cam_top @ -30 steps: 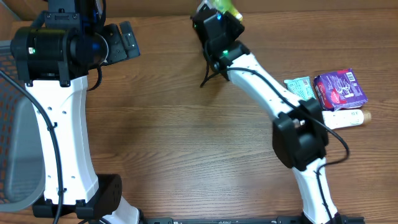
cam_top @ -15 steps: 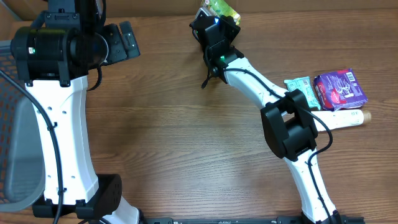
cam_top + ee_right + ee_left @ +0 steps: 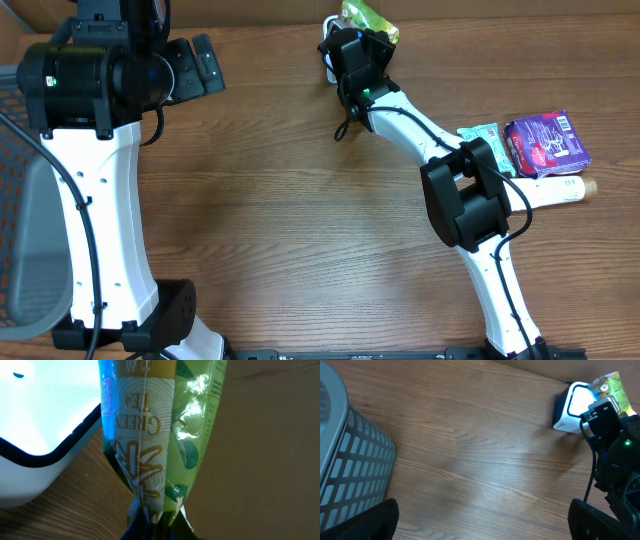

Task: Scan the item barcode
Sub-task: 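Hold the tea packet up in front of the white scanner, then carry the tea packet to the right side and release it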

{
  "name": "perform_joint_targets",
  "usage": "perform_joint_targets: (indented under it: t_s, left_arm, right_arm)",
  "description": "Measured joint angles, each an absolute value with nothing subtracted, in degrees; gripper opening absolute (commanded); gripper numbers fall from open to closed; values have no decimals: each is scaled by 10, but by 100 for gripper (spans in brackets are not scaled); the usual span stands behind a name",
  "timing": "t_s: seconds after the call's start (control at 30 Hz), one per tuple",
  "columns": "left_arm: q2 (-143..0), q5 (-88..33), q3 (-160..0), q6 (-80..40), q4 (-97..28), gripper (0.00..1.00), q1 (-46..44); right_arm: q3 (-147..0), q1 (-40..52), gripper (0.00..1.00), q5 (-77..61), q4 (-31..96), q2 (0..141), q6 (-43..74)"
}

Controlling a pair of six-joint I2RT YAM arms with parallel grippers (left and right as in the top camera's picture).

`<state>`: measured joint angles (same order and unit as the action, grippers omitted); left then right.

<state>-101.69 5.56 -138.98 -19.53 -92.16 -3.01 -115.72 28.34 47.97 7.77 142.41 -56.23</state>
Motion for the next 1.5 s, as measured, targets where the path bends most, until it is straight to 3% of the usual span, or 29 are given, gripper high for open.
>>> perform_joint_targets:
  t_s: [0.4, 0.57, 0.7, 0.83, 1.03, 1.2, 1.33, 1.5]
  left_arm:
    - [-1017, 56, -1390, -195, -922, 100, -30]
    - [-1017, 55, -1390, -195, -922, 100, -30]
    - [-1017, 56, -1390, -195, -922, 100, -30]
    - [-1017, 55, -1390, -195, -922, 100, -30]
    - [-1017, 56, -1390, -195, -922, 100, -30]
    - [-1017, 56, -1390, -195, -922, 100, -30]
    - [-1017, 56, -1390, -195, -922, 100, -30]
    - [-1017, 56, -1390, -195, -921, 100, -30]
  right_arm:
    - [-1157, 316, 4, 502, 150, 1423, -545]
    - [-1156, 345, 4, 482, 243, 1389, -494]
    - [-1154, 370, 4, 410, 364, 1305, -407]
    - [-1154, 375, 4, 299, 492, 1166, -231]
    - [-1161, 282, 4, 176, 683, 1029, 16]
    - [-1152, 156, 4, 152, 829, 1014, 161]
    - [-1082, 96, 4, 145, 836, 1018, 147]
    - [-922, 70, 4, 127, 726, 1024, 47]
